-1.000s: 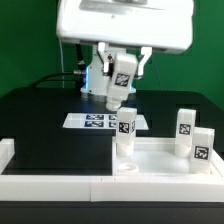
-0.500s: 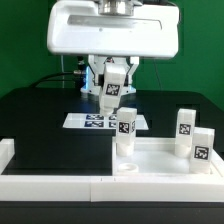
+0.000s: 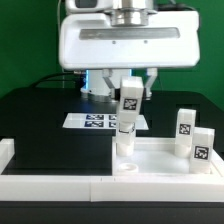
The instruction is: Assemble square table
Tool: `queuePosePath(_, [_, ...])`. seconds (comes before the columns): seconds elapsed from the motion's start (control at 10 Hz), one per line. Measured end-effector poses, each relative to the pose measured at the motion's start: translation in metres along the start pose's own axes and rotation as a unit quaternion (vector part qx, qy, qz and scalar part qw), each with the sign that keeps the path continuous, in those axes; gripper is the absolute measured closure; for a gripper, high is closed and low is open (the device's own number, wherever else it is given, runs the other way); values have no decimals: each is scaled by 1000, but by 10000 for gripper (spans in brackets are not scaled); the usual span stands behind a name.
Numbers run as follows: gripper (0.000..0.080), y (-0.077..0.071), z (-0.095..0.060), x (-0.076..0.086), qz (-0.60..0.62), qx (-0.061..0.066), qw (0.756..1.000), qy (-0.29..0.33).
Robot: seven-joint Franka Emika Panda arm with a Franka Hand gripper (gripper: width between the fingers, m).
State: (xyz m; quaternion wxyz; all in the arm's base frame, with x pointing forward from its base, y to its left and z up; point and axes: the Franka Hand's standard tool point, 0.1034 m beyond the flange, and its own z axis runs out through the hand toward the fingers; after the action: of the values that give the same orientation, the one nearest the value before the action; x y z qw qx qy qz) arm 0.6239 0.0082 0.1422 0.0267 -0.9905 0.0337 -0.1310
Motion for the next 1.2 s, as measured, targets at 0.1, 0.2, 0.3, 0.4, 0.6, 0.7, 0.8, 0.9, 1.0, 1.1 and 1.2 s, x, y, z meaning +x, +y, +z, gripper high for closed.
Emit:
queuePosePath(0.1, [512, 2, 0, -1, -6, -1, 1000, -1])
queuePosePath(0.2, [512, 2, 1, -1, -6, -1, 1000, -1])
queuePosePath(0.3, [512, 2, 1, -1, -6, -1, 1000, -1])
queuePosePath(0.4, [512, 3, 1, -2, -6, -1, 1000, -2])
queuePosePath(0.6, [512, 18, 5, -12, 5, -16, 999, 39])
queuePosePath(0.7, [512, 20, 11, -25, 14, -20, 999, 37])
queuePosePath(0.8, [512, 20, 14, -26, 21, -29, 997, 64])
queuePosePath(0.9, [512, 17, 19, -31, 43, -31, 996, 75])
queuePosePath(1.0, [512, 15, 20, -29, 65, -27, 995, 77])
queuePosePath(1.1, [512, 8, 26, -28, 95, -27, 991, 87])
queuePosePath(1.2, [512, -5, 36, -32, 101, -27, 991, 83])
